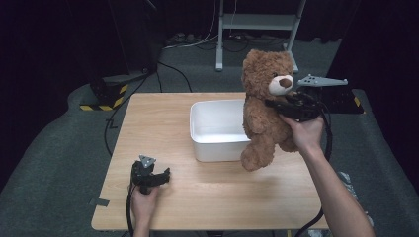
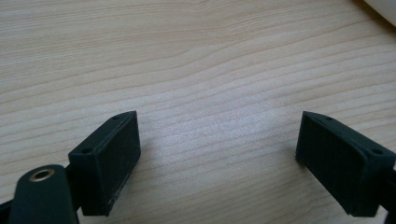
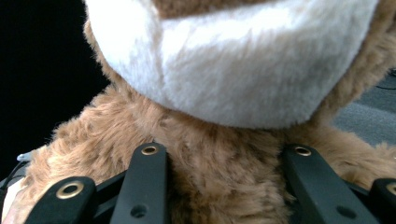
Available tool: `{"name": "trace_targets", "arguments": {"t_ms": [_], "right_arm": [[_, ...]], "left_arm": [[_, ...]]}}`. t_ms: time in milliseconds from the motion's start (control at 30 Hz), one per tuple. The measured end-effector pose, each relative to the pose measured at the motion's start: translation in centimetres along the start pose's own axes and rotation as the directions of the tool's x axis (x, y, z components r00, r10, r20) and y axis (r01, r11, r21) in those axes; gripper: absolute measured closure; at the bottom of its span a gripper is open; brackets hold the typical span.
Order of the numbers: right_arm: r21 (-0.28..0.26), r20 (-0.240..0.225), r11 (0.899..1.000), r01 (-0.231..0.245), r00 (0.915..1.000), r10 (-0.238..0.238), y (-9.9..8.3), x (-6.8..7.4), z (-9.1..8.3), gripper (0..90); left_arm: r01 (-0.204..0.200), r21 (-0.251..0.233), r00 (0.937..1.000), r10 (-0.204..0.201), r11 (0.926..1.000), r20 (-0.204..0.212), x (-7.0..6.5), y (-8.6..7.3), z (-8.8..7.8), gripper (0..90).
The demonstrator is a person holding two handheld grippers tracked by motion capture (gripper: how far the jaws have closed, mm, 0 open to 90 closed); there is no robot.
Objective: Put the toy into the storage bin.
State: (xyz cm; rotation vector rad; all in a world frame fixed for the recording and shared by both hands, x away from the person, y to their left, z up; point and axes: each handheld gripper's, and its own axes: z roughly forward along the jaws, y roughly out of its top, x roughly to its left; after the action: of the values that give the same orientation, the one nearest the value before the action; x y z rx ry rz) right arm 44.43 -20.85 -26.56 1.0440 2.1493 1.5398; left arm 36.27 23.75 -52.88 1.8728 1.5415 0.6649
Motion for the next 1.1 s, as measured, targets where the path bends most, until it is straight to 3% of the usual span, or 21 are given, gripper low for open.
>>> {"name": "trace_targets", "arguments": {"t_ms": [533, 1100], "right_arm": [[-0.003, -0.010, 1.000, -0.011, 0.9999, 0.011, 0.6, 0.4, 2.2, 64.5], [-0.001, 0.016, 1.000, -0.015, 0.9998, 0.015, 1.8, 0.8, 4.9, 63.5]], "left_arm": [[0.000, 0.000, 1.0000, 0.000, 1.0000, 0.000, 0.0, 0.0, 0.0, 13.7], [0.001, -0.002, 1.0000, -0.001, 1.0000, 0.000, 0.0, 0.0, 0.0, 13.7]]}}
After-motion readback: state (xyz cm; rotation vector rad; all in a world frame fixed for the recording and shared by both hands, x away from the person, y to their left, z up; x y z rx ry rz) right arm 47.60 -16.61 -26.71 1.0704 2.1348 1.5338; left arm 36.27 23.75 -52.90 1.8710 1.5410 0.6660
